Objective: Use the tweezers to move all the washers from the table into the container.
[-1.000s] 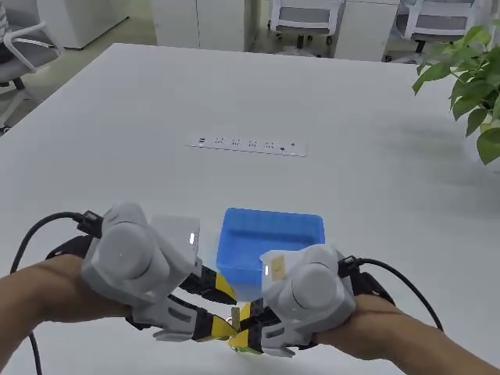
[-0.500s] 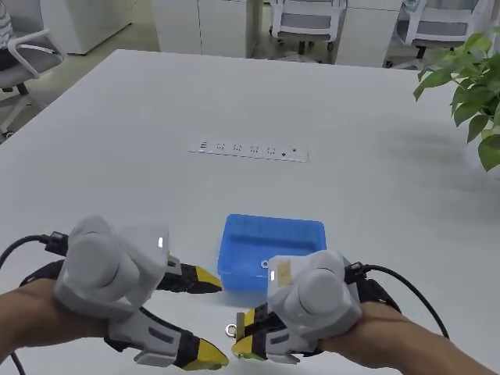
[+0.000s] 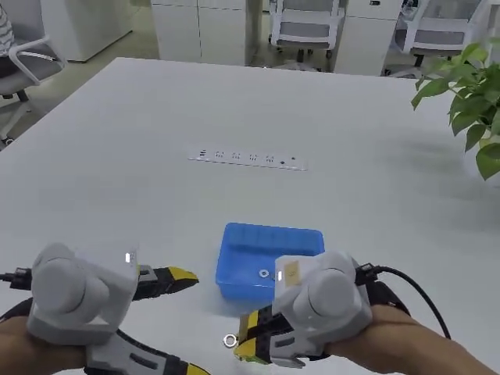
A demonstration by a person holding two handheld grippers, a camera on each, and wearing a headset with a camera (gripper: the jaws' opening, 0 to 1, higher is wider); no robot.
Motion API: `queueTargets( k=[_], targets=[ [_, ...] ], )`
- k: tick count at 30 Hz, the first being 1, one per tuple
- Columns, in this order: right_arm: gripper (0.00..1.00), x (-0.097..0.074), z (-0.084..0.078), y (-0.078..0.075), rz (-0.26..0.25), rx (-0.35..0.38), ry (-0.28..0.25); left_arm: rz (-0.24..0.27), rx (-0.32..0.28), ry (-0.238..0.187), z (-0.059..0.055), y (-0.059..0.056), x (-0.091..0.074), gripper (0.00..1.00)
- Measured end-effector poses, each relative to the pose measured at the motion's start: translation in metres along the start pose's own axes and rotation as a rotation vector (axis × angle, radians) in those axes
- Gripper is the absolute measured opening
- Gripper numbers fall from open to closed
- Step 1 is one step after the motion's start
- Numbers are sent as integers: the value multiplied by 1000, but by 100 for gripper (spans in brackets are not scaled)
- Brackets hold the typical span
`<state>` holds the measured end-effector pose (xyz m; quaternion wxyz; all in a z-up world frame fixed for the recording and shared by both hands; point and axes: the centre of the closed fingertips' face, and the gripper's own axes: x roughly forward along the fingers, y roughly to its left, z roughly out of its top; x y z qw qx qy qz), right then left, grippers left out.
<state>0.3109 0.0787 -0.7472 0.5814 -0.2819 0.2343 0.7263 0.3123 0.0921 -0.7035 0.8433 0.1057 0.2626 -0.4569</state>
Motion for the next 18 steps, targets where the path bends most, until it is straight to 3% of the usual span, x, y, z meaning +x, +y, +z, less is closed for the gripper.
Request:
queueTargets(
  k=[5, 18],
  targets=[
    [7, -9, 8, -2, 2, -15, -3, 27, -17, -26, 3, 4, -1, 99],
    [7, -33, 29, -23, -34, -52, -26, 46, -21, -56, 12, 11, -2, 99]
  ],
)
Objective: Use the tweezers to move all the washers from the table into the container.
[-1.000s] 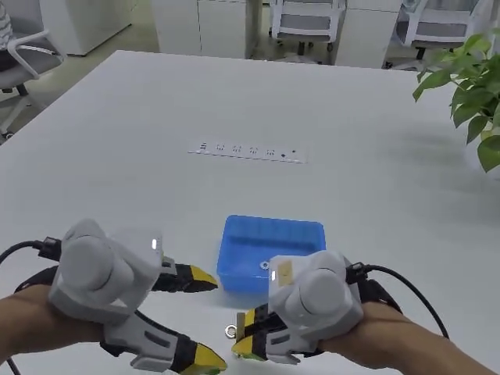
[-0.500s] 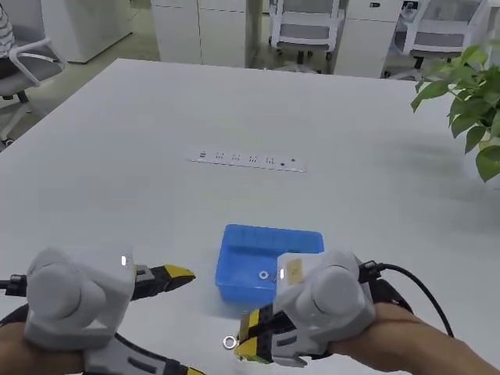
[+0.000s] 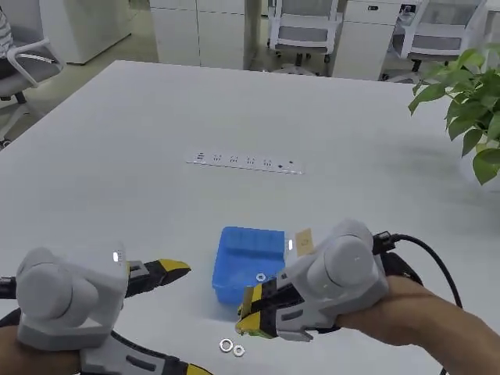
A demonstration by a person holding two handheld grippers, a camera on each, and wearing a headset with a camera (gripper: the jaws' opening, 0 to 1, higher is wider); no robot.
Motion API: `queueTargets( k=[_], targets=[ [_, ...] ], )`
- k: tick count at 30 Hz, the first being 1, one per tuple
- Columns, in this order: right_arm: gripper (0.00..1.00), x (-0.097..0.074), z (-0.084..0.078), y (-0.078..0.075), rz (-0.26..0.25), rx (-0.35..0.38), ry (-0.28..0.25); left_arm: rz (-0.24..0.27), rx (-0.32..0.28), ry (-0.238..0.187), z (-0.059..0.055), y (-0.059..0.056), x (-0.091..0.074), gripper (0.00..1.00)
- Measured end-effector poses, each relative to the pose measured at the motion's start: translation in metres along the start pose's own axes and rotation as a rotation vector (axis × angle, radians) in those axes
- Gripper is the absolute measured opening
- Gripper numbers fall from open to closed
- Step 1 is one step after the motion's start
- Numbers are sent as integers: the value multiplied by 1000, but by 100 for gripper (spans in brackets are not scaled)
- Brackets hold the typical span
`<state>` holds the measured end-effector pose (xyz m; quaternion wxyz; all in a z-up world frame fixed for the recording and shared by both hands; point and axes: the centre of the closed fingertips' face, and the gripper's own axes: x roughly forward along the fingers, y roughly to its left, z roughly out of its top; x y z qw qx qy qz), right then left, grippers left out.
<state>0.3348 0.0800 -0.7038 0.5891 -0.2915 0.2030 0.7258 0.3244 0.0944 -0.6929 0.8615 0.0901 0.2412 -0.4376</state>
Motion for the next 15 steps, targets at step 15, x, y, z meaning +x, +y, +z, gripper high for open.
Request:
queueTargets(
  k=[15],
  targets=[
    [7, -18, 8, -37, -49, -23, -27, 10, -3, -4, 1, 4, 1, 99]
  ],
)
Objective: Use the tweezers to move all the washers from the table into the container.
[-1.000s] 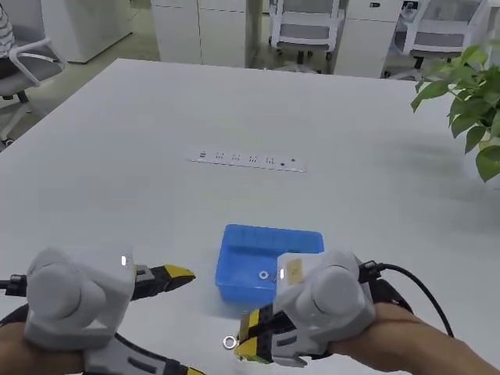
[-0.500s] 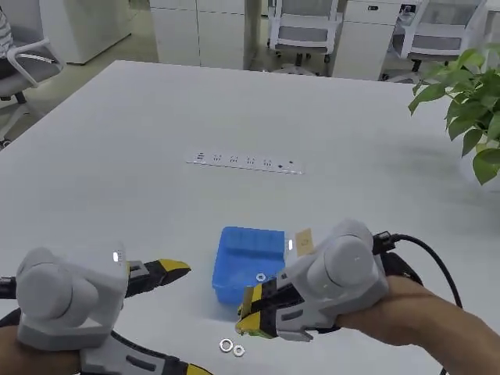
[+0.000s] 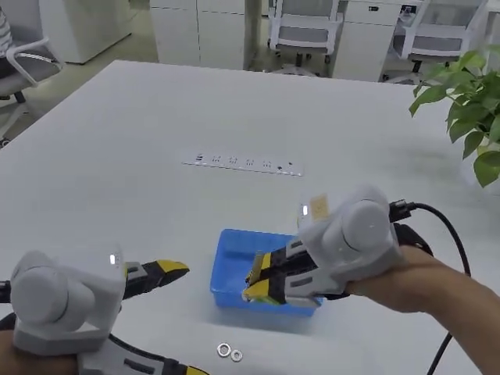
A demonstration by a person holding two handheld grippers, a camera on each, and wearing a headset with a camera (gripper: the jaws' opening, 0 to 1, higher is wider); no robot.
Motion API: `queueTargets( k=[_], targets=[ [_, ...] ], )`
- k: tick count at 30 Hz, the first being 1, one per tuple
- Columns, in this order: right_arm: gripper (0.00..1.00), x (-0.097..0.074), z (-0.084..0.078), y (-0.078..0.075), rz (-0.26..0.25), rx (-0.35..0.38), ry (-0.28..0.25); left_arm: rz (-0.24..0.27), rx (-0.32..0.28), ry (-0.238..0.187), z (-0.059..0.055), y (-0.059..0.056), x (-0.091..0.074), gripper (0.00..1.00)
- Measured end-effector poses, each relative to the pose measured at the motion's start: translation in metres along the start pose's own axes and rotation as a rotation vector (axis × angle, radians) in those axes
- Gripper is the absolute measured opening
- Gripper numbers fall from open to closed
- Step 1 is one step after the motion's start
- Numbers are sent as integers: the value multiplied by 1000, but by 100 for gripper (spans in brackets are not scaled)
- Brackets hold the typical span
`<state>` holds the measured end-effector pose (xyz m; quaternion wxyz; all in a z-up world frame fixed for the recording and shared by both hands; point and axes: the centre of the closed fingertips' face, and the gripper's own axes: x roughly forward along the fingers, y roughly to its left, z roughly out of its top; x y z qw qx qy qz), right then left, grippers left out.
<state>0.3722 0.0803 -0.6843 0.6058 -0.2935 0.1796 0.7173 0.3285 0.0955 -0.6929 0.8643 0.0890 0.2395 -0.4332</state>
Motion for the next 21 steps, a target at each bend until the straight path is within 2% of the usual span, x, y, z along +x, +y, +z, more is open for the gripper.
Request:
queueTargets(
  k=[10, 21],
  targets=[
    [8, 2, -8, -26, -30, -12, -4, 1, -7, -6, 2, 3, 1, 99],
    [8, 12, -24, -43, -38, -21, -3, 8, -3, -20, 9, 10, 5, 99]
  ],
)
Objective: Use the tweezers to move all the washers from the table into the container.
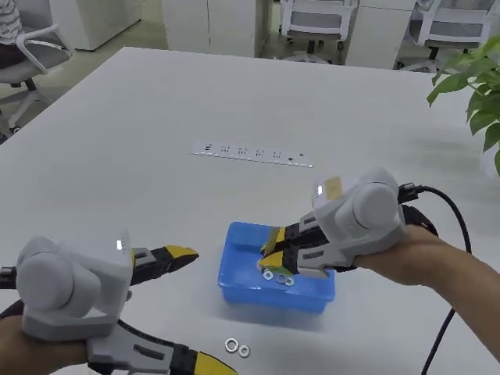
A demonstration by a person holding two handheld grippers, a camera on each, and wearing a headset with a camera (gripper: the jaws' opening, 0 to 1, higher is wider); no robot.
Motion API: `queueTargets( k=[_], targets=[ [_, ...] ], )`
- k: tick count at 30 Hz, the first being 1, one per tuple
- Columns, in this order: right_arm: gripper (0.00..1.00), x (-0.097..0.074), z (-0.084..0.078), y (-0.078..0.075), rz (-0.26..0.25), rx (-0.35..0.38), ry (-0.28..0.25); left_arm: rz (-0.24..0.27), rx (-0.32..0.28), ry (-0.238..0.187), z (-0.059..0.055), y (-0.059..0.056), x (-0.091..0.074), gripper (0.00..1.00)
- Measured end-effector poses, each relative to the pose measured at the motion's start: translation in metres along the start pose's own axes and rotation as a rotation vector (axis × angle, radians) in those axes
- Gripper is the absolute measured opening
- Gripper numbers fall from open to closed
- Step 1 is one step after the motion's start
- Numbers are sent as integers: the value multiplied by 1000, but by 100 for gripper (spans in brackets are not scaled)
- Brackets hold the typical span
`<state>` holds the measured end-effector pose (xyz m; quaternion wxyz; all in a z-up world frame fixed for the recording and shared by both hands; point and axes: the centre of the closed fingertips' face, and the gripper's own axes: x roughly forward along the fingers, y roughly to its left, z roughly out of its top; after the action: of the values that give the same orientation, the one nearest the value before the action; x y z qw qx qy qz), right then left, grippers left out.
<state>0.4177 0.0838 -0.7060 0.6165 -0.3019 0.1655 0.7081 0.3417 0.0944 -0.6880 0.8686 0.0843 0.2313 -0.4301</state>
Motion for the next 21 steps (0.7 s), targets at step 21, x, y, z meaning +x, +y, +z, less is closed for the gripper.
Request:
queueTargets(
  k=[21],
  targets=[
    [8, 31, -32, -7, 50, 27, 26, -28, 30, 2, 15, 21, 19, 90]
  ],
)
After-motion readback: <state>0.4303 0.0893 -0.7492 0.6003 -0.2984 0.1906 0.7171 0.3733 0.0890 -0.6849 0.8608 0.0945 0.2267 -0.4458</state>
